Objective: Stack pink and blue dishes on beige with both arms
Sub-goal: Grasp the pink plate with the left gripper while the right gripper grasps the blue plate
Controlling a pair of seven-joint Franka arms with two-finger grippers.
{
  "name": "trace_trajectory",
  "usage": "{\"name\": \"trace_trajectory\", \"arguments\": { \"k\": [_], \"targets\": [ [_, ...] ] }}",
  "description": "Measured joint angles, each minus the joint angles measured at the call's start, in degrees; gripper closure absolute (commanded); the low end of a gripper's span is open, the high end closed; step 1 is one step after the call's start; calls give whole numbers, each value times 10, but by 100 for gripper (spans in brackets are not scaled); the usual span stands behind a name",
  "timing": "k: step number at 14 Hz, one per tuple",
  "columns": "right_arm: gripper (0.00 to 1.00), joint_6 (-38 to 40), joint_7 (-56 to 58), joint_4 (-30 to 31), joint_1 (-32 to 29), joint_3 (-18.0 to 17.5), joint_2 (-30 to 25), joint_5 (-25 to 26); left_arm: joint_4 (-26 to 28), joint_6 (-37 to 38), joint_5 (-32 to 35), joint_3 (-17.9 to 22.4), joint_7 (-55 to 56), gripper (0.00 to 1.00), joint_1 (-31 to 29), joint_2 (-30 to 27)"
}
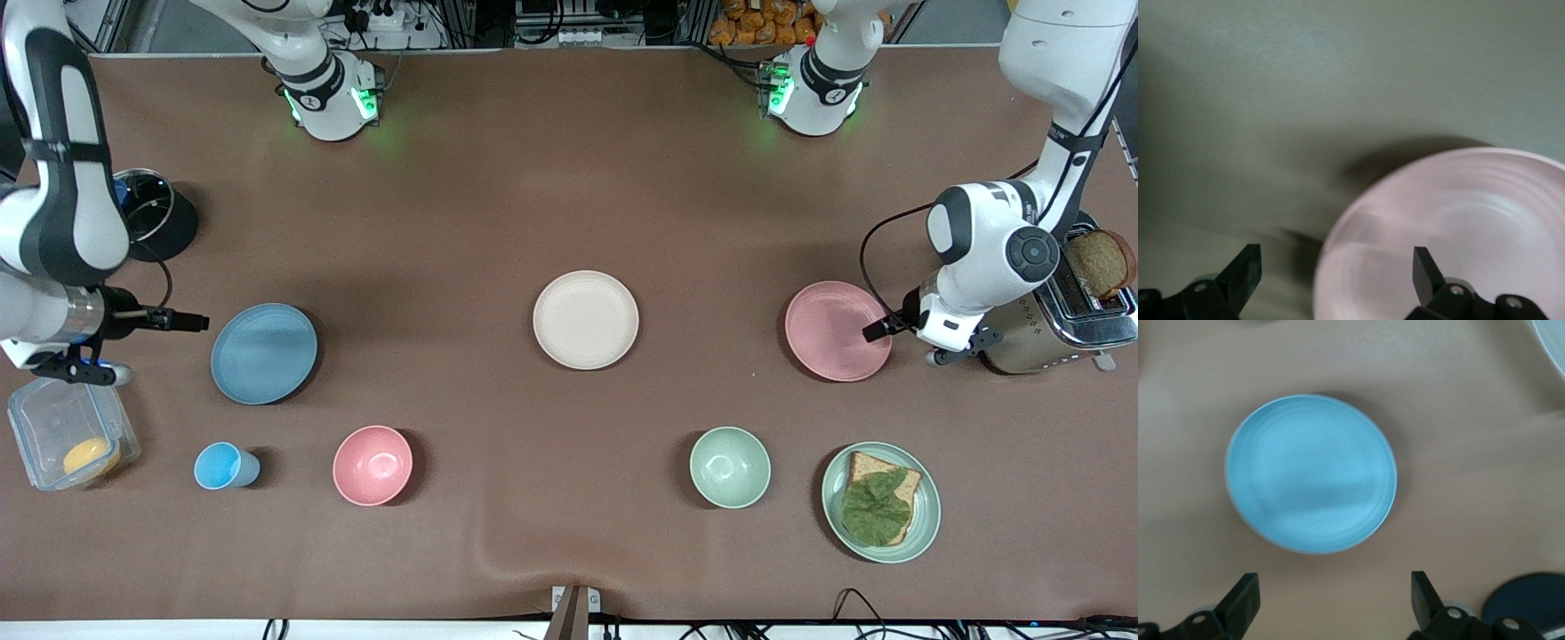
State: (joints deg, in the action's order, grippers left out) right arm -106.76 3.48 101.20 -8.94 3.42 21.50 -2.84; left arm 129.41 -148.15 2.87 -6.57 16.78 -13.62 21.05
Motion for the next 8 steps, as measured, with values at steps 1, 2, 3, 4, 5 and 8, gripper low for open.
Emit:
{"name": "trace_trajectory", "arguments": {
  "k": [1,2,3,4,5,8],
  "targets": [
    [0,-14,5,0,-5,0,15,-1,0,-1,2,0,0,19,-4,4],
    [0,-27,7,0,-8,0,28,-1,0,-2,3,0,0,43,-5,6],
    [0,-44,12,2,-11,0,39,-1,0,-2,3,-1,0,75,-5,7],
    [0,-67,18,10,-15,0,47,-1,0,-2,3,-2,0,98,-4,8],
    [0,-94,23,22,-17,0,52,-1,-1,-2,3,-3,0,100,-4,9],
    [0,-141,27,57,-19,0,62,-1,-1,-2,3,-6,0,100,-4,9]
  ]
}}
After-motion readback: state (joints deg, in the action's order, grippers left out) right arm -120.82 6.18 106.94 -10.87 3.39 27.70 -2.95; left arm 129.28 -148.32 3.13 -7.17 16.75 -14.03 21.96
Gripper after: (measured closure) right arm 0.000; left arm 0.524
